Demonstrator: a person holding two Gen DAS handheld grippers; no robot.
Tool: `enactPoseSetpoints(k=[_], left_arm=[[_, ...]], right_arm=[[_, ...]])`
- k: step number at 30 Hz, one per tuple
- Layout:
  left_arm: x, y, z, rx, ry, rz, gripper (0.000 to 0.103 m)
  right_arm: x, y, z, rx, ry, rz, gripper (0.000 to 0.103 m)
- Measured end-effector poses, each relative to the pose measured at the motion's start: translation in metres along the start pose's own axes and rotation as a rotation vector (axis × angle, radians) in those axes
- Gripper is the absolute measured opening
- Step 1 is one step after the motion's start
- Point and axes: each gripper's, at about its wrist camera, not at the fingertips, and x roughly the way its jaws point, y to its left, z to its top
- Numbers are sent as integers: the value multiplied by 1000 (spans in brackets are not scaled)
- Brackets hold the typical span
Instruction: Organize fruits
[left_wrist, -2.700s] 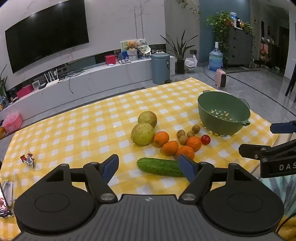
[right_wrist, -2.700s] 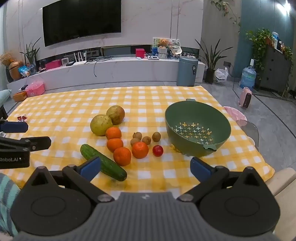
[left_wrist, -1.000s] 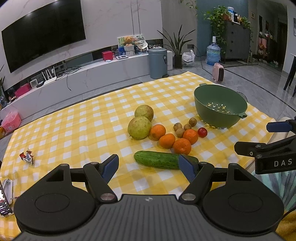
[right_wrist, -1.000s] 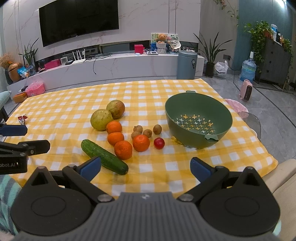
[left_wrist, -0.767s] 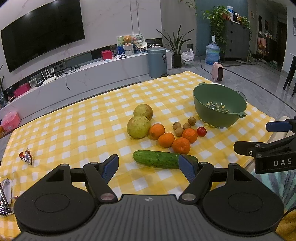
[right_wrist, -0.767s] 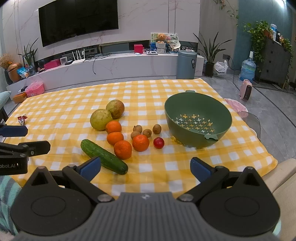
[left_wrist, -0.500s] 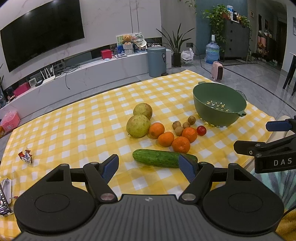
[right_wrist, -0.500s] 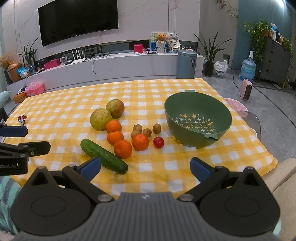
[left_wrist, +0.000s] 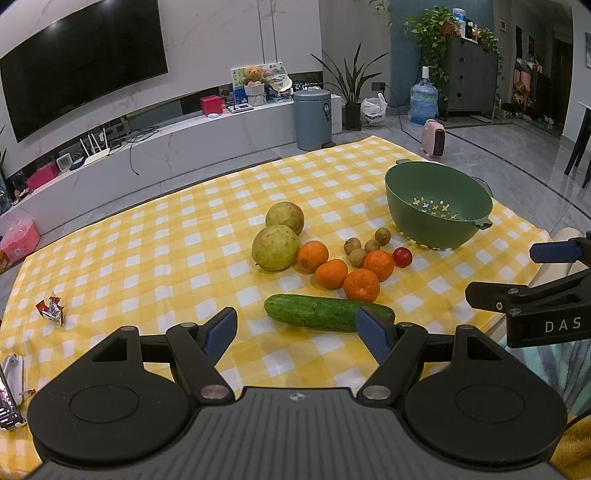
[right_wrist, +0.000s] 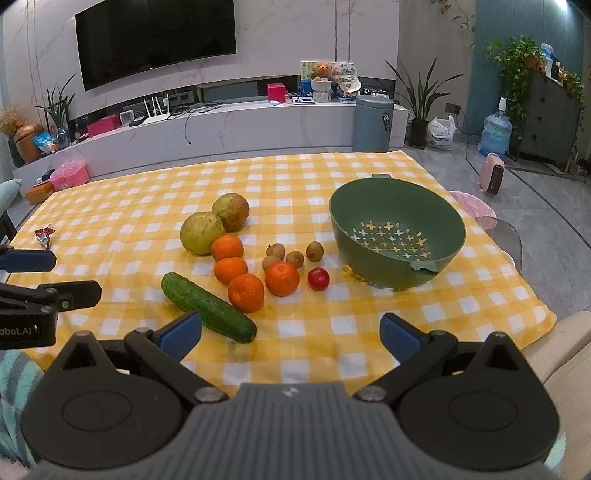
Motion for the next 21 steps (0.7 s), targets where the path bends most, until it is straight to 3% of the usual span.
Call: enactPoseSetpoints(k=[21], left_arm=[[-2,4,1,-1,18,2,86]], right_arm=[[3,8,5,-24,11,9,99]])
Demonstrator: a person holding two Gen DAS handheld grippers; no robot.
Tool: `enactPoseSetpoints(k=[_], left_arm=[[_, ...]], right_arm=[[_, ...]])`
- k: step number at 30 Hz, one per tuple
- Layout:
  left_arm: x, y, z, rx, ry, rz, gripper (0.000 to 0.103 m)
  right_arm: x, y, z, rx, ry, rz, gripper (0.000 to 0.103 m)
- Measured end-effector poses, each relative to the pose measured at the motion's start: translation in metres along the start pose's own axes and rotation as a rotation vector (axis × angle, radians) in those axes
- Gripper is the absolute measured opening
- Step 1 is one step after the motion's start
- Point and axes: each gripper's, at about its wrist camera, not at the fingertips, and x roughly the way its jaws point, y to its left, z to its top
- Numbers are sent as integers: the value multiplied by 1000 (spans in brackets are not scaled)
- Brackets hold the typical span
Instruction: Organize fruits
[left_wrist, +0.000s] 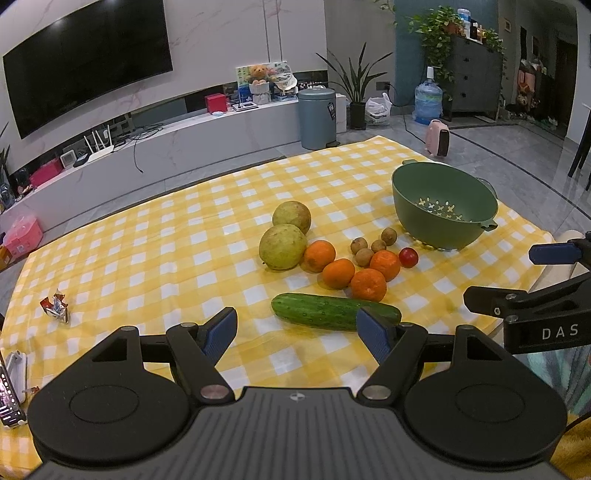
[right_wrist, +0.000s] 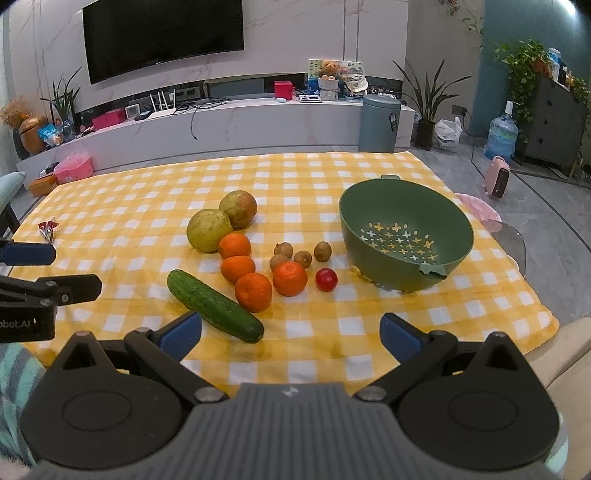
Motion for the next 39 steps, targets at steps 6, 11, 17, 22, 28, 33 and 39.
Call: enactPoseSetpoints(k=[6,11,17,22,28,33,39], left_arm=[[0,0,0,0,1,0,86],[-1,0,0,1,4,-1,86],[-4,0,-2,10,21,-5,86],[-1,-2,5,14,44,-3,86],[13,-4,17,29,72,-7,86],[26,-2,26,60,79,-41,83],[46,3,35,55,103,-75,80]], right_arm=[[1,3,1,-5,1,-2,99],[2,3,2,-4,2,-2,99],[8,-1,4,9,12,-3,99],[14,-8,3,23,23,-1,99],[23,-15,3,41,30,9,99],[35,-25,1,87,-22,59,99],[59,-19,2,44,-59,83,98]])
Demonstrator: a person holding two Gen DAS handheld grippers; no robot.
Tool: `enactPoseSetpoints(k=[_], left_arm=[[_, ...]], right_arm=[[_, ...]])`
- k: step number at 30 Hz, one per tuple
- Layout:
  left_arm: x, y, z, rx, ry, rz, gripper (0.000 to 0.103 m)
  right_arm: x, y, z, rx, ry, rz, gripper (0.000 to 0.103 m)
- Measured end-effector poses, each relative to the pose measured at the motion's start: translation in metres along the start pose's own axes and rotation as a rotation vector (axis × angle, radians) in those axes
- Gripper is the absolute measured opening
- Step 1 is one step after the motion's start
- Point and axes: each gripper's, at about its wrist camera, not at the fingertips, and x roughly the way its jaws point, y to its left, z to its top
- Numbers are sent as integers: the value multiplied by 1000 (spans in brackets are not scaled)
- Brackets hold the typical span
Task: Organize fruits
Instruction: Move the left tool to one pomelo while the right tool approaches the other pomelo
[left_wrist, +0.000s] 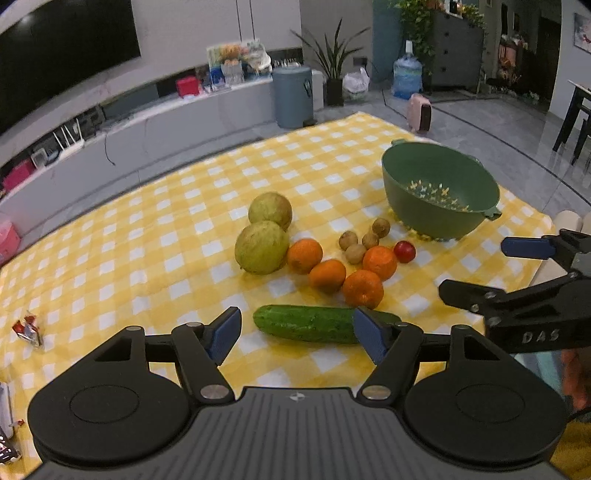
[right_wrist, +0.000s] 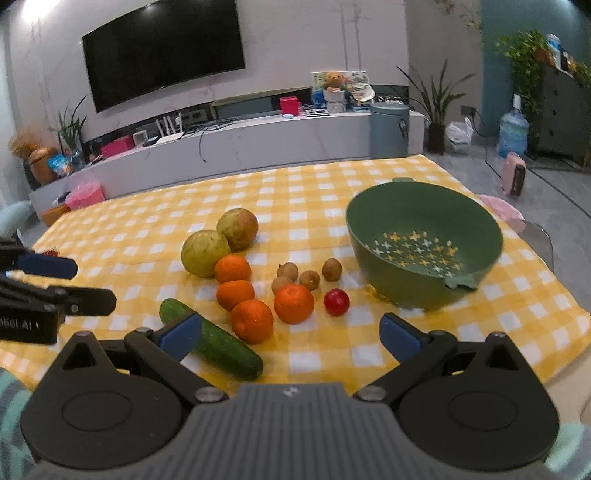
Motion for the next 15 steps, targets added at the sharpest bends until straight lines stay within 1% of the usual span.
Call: enactPoseSetpoints(k=[1,2,3,4,7,8,10,12,15], left_arm=[[4,2,1,-4,12,-17,77],[9,5,2,-13,20,-26,75],[12,7,3,-24,24,-27,74],[16,10,4,-37,29,-27,72],[27,16,6,-58,44,-52,62],[30,18,7,-64,49,-49,62],[37,21,9,-69,46,-36,62],[42,24,11,-70,39,-19,62],[52,30,20,-69,32,2,62]], right_arm=[[5,1,0,-7,6,4,97],[11,3,-1,-12,14,10,94],[16,4,-1,-17,23,16,91],[22,4,-1,-19,29,21,90],[37,7,0,-32,50,35,76],[41,8,0,-35,59,42,70],[51,10,3,-32,81,57,68],[59,10,6,-33,89,56,63],[72,10,14,-43,85,30,63]])
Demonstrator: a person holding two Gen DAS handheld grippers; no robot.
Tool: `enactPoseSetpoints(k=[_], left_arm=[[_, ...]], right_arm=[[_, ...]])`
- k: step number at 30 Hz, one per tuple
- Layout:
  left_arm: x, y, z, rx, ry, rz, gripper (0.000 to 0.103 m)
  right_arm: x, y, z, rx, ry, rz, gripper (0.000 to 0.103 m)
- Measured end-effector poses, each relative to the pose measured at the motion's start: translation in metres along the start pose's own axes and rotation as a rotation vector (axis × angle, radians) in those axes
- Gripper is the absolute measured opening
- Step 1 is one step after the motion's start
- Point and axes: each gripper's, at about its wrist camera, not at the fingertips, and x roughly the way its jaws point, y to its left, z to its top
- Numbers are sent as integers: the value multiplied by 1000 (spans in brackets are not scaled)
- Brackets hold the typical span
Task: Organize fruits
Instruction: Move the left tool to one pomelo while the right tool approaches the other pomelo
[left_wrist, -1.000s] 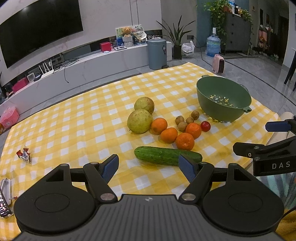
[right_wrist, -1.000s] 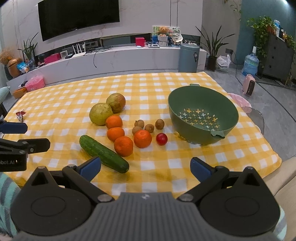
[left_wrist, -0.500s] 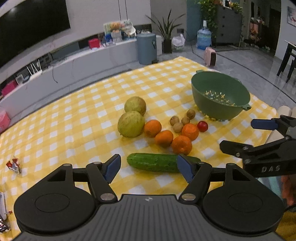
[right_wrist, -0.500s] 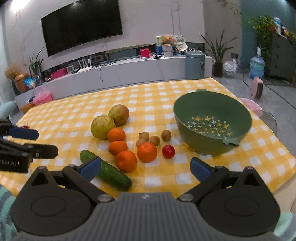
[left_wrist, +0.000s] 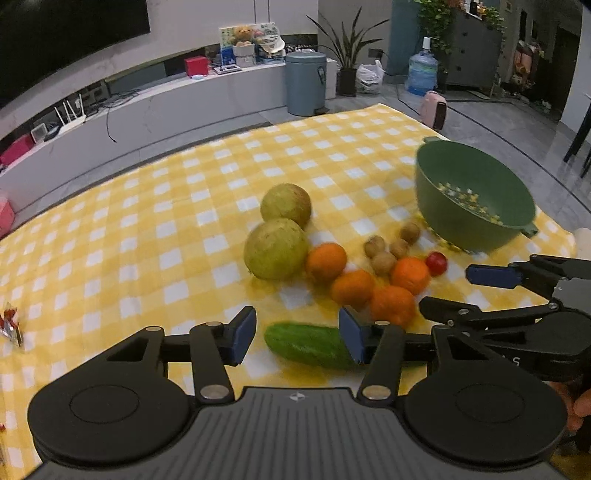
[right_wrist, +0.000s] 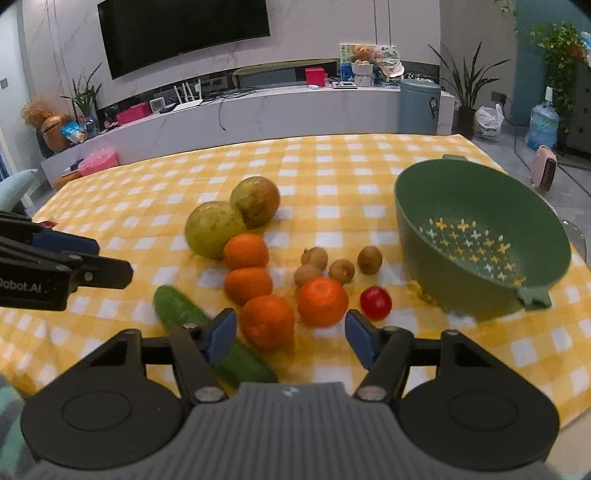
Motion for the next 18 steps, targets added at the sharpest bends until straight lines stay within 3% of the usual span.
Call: enactPoseSetpoints(k=[3,6,10,18], left_arm=[[11,8,11,-6,-8,1,62],[27,22,23,-80,-1,-5,62],[54,45,31,-205,18,-83,67],[89,65,34,-239,74,-147,77]], right_arm=[[14,1,13,-13,5,16,63],[33,7,28,-27,17,29,62],[53,20,48,-56,21,31,52],[82,33,57,-111,61,-38,47]])
